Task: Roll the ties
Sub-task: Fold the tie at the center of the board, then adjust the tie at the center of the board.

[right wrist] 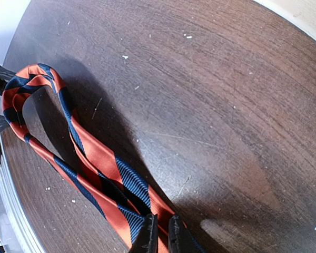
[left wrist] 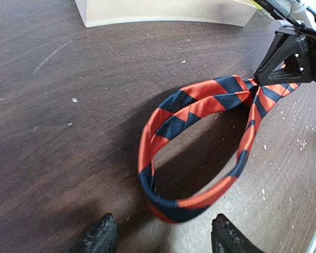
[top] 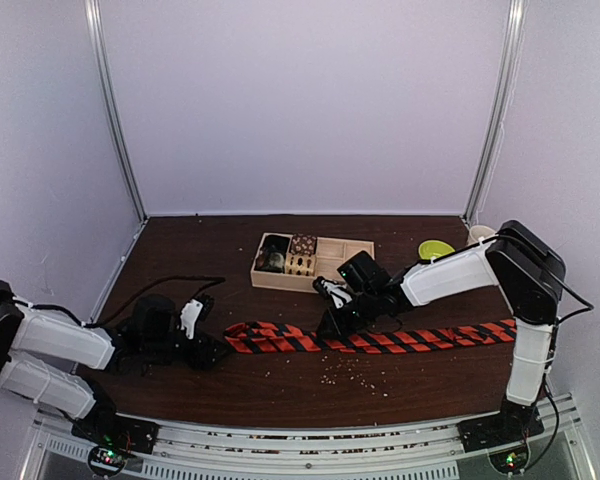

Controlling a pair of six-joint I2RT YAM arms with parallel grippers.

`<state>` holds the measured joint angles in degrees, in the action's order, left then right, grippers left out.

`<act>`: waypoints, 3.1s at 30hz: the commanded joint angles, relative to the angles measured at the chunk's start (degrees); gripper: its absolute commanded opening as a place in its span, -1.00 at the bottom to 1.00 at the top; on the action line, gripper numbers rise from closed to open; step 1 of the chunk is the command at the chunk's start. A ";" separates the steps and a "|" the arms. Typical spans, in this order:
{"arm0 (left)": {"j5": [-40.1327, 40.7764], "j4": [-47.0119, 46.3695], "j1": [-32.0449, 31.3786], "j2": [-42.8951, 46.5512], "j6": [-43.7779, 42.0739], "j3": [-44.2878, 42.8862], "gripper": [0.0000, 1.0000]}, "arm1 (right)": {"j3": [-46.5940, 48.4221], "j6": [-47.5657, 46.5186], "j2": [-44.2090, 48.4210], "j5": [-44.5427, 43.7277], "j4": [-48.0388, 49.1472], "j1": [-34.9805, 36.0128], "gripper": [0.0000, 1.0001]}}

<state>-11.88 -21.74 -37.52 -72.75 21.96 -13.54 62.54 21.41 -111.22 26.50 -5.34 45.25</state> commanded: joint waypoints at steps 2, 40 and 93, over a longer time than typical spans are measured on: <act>-3.43 -12.27 -0.30 -9.46 -0.55 -5.45 0.07 | -0.93 0.56 -1.84 -2.88 -2.17 -0.47 -0.80; 5.77 41.11 7.19 -4.76 9.55 -34.61 0.72 | -1.82 -10.02 11.00 -4.94 0.47 2.64 0.36; 3.85 28.16 7.53 7.65 3.04 -25.29 0.94 | 31.70 -18.37 -14.88 -9.68 -13.29 14.97 0.31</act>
<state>-3.16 10.48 -30.35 -64.84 26.65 -41.39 94.76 2.98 -129.43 16.67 -17.50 60.55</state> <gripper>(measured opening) 0.969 0.638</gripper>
